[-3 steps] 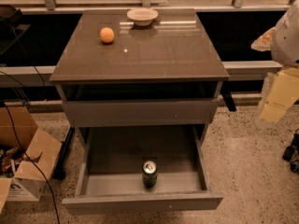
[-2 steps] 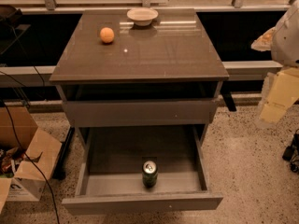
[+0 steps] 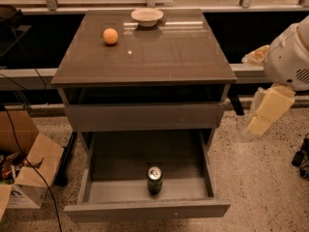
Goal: Pick green can from middle drawer and place on counter
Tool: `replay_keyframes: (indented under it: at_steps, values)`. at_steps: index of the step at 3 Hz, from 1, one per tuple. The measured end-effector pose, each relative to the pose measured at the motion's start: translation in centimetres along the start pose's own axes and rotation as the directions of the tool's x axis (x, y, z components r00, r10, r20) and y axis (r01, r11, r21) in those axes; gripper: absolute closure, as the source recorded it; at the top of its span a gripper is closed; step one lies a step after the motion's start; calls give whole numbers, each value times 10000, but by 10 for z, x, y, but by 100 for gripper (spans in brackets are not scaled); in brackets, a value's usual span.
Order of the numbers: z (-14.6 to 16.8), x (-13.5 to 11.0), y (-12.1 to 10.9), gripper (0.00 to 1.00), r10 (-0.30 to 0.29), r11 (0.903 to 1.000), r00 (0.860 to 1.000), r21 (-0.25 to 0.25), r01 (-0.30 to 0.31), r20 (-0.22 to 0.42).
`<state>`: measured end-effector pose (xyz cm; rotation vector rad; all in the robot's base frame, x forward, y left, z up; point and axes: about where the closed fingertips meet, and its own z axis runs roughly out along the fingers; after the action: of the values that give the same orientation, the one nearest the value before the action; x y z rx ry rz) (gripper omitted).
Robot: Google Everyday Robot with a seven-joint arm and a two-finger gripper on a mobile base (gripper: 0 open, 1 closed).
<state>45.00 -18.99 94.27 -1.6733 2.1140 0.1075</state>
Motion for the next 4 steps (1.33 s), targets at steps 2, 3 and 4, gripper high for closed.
replay_keyframes:
  at_steps: [2, 3, 4]
  values:
    - [80, 5, 19, 0, 931, 9877, 9299, -1510, -411, 3559]
    - [80, 5, 19, 0, 931, 9877, 9300, -1509, -412, 3556]
    - [108, 7, 24, 0, 1548, 9802, 9104, -1747, -930, 3837]
